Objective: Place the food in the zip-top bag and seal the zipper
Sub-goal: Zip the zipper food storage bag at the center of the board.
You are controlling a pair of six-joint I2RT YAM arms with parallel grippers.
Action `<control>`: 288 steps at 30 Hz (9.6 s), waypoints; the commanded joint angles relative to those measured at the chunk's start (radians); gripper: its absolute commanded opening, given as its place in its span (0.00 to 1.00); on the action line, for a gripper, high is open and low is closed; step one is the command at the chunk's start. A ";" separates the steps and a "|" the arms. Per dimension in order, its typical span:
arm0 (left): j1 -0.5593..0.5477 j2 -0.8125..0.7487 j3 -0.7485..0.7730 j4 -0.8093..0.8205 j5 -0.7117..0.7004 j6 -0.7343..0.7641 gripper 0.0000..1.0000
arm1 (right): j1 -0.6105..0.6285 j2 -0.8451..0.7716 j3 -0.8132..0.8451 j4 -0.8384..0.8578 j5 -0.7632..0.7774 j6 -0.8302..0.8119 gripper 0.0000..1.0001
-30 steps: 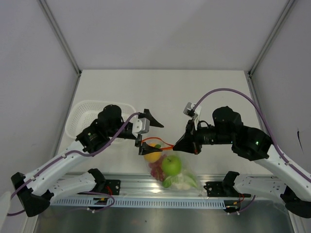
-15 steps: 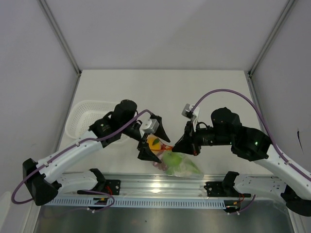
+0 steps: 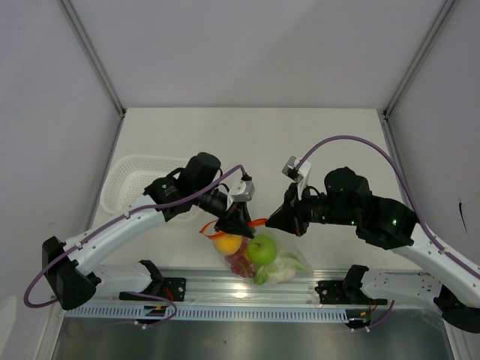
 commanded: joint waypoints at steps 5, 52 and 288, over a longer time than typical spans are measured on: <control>-0.005 -0.018 0.122 -0.201 -0.185 -0.022 0.01 | 0.002 -0.034 -0.053 0.117 0.148 0.039 0.00; 0.125 0.191 0.116 -0.329 0.154 0.017 0.01 | -0.047 -0.135 -0.493 0.551 -0.088 0.047 0.49; -0.002 -0.031 -0.004 -0.068 -0.282 -0.189 0.01 | -0.088 0.051 -0.269 0.333 -0.061 -0.143 0.00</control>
